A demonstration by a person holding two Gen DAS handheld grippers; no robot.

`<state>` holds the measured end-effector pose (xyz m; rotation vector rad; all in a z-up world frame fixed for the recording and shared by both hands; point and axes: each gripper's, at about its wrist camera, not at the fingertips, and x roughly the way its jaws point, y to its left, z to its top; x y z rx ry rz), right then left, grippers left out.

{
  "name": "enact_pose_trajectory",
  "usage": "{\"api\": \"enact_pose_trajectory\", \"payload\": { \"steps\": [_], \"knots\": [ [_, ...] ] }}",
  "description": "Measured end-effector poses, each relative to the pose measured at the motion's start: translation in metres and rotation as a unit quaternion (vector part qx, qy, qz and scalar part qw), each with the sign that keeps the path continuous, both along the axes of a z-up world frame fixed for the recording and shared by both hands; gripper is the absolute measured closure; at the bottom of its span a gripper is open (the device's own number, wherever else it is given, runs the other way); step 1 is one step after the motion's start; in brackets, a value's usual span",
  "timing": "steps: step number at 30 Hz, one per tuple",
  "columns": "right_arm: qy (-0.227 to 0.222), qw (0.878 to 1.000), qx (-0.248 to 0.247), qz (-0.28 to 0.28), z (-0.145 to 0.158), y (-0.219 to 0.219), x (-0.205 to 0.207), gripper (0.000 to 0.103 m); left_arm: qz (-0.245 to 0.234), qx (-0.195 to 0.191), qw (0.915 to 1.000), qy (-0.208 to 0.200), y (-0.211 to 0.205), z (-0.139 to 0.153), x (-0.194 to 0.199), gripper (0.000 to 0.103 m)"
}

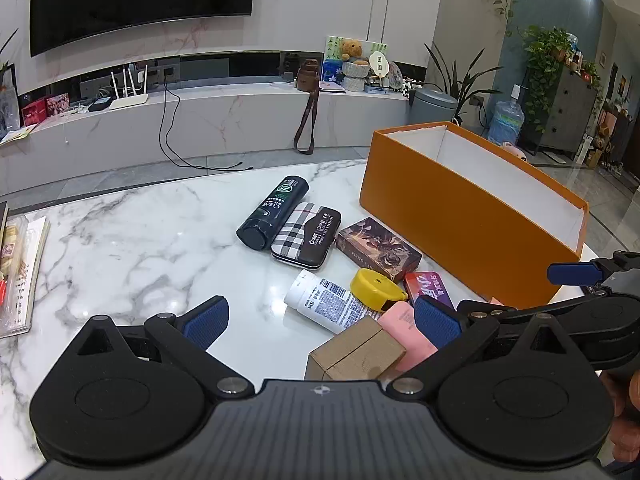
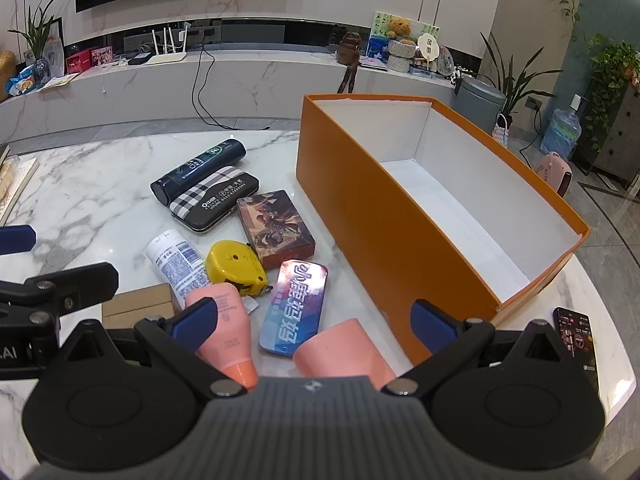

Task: Organize rigid objects
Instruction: 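Move both tools toward the objects beside the orange box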

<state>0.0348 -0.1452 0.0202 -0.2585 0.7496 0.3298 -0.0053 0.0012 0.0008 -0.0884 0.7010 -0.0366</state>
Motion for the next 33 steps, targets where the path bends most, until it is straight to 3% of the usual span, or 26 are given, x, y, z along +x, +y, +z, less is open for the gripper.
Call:
{"api": "enact_pose_trajectory", "payload": {
  "steps": [33],
  "knots": [
    [-0.001, 1.0, -0.004, 0.003, -0.0003, 0.0001, 0.0013, 0.001, -0.008, -0.004, 1.0, -0.004, -0.0023, 0.0, 0.0, 0.0]
  ]
}}
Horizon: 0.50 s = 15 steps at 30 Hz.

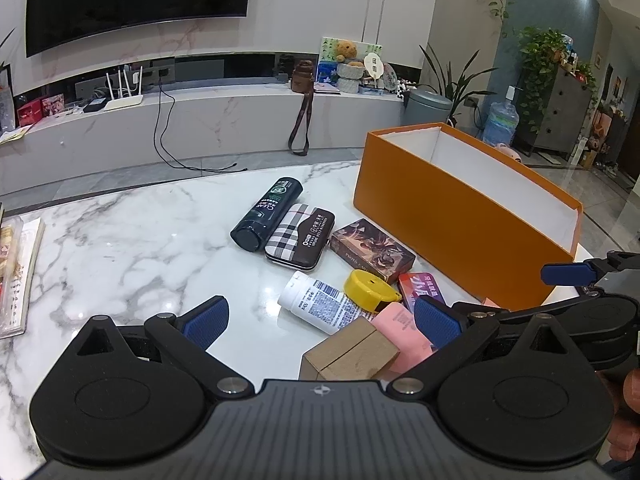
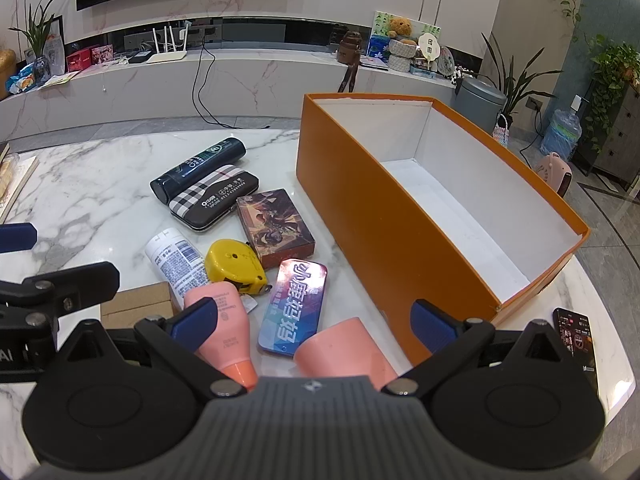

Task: Organize rigid objects
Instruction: 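Move both tools toward the objects beside the orange box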

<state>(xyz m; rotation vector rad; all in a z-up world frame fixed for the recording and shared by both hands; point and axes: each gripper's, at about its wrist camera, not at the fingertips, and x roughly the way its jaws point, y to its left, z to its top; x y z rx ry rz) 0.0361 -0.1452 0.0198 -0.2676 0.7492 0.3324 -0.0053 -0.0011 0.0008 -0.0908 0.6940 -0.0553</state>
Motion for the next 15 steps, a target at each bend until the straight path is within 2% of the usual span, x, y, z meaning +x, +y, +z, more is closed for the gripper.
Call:
{"api": "enact_pose_trajectory", "payload": {
  "steps": [15],
  "knots": [
    [0.009, 1.0, 0.007, -0.001, 0.002, -0.023, 0.007, 0.001, -0.036, 0.008, 0.9993, 0.001, -0.004, -0.009, 0.001, 0.0]
  ]
}}
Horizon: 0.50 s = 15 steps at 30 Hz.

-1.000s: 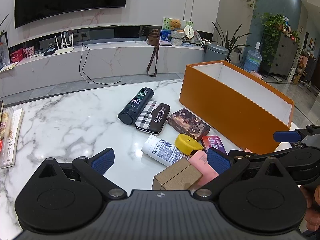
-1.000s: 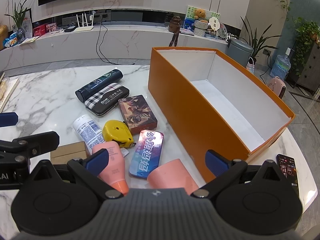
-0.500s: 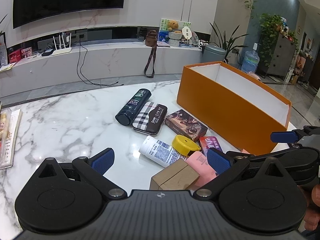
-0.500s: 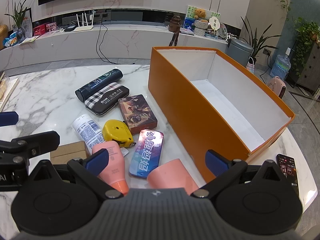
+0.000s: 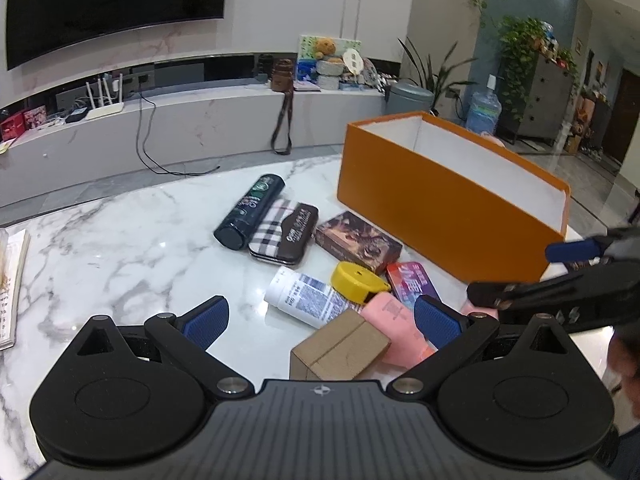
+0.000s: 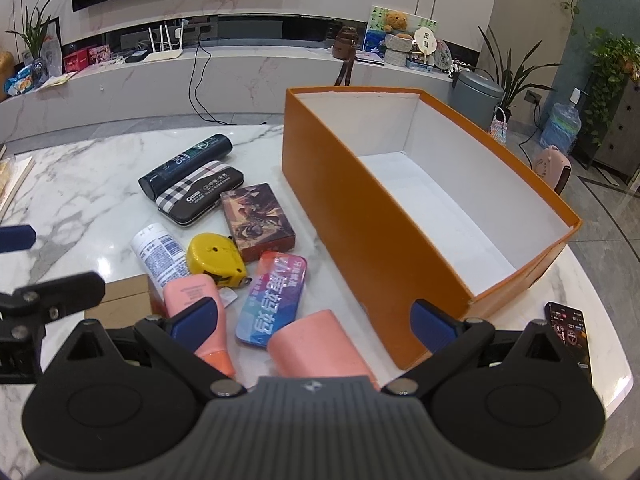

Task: Organize rigid objects
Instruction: 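Move both tools toward the objects beside the orange box, then grasp the small cardboard box with the left tool while the right tool grasps the pink cup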

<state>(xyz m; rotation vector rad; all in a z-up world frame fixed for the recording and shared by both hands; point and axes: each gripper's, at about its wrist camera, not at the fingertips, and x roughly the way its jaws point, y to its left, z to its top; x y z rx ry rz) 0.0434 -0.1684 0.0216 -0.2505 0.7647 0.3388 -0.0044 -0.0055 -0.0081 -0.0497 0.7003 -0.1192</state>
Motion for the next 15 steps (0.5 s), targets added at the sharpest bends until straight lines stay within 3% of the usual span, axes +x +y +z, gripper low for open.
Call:
{"api": "enact_pose_trajectory", "payload": {
  "steps": [15],
  "knots": [
    [0.03, 0.999, 0.033, 0.007, -0.006, -0.036, 0.01, 0.001, -0.047, 0.019, 0.9982, 0.031, -0.012, -0.023, 0.003, 0.0]
  ]
}}
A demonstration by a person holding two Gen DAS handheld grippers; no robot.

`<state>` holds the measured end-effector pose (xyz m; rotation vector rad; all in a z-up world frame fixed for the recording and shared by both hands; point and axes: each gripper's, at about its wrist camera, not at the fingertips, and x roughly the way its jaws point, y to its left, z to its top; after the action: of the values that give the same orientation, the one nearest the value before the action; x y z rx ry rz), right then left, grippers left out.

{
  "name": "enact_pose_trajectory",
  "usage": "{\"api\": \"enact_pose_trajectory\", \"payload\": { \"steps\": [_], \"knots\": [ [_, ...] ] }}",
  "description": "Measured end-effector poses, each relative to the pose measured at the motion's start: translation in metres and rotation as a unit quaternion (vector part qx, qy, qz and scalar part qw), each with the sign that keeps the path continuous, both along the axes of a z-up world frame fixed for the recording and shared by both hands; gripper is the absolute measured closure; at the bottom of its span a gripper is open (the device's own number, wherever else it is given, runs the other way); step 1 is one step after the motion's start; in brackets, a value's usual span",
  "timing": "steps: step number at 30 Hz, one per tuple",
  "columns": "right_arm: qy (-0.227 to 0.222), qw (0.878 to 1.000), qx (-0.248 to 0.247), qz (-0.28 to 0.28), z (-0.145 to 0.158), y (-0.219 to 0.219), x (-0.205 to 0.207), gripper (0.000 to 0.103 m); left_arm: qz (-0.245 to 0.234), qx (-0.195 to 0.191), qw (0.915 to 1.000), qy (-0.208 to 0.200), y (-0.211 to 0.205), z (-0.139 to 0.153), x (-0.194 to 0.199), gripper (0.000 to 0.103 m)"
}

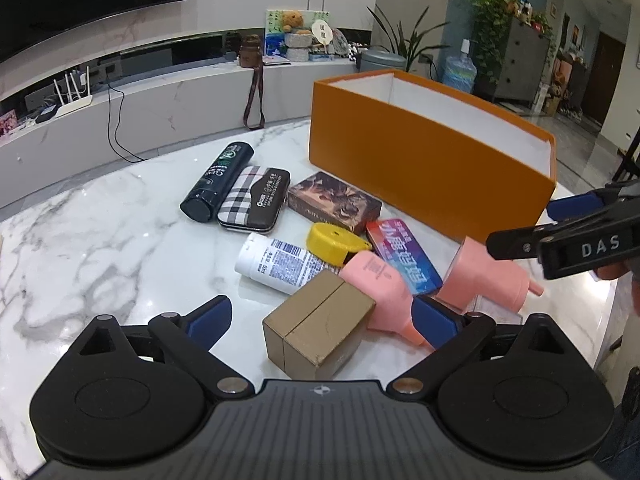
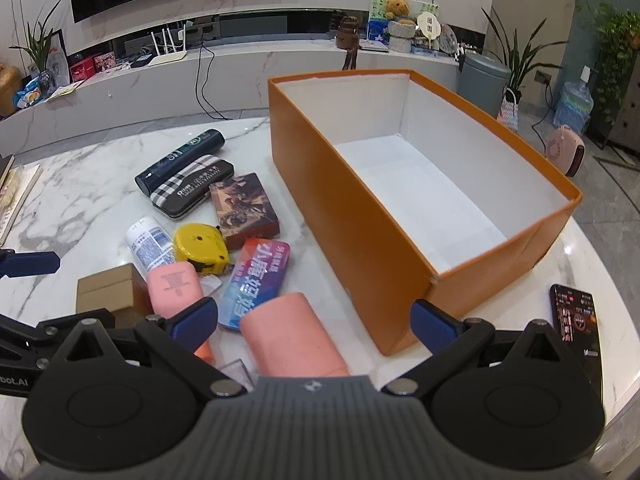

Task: Organize rigid objects
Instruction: 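Grasp the small cardboard box with the left tool while the right tool grasps the pink cup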

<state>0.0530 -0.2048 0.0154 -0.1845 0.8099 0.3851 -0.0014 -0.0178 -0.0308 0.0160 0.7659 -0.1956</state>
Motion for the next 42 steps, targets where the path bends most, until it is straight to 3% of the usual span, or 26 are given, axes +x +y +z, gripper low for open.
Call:
{"api": "enact_pose_trajectory", "payload": {
  "steps": [6, 11, 13, 21, 25, 42],
  "knots": [
    [0.007, 1.0, -0.007, 0.013, -0.011, -0.009, 0.002, 0.002, -0.038, 0.038, 0.9985, -0.011, -0.007, -0.007, 0.001, 0.0],
    [0.04, 0.999, -0.001, 0.036, -0.024, -0.007, 0.005, 0.026, -0.058, 0.067, 0.9957, -0.025, -0.011, -0.017, 0.004, 0.0],
    [0.046, 0.998, -0.002, 0.044, -0.027, -0.005, 0.005, 0.027, -0.062, 0.069, 0.9953, -0.027, -0.01, -0.021, 0.007, 0.0],
    [0.051, 0.997, 0.008, 0.062, -0.032, -0.003, 0.013, 0.028, -0.08, 0.042, 0.9955, -0.029, -0.003, -0.027, 0.014, 0.0],
    [0.066, 0.994, -0.006, 0.088, -0.04, 0.002, 0.014, 0.037, -0.091, 0.034, 0.9953, -0.008, -0.001, -0.032, 0.018, 0.019],
    [0.061, 0.99, -0.04, 0.121, -0.057, 0.017, 0.019, 0.043, -0.088, 0.007, 0.9961, 0.003, 0.009, -0.041, 0.02, 0.029]
  ]
}}
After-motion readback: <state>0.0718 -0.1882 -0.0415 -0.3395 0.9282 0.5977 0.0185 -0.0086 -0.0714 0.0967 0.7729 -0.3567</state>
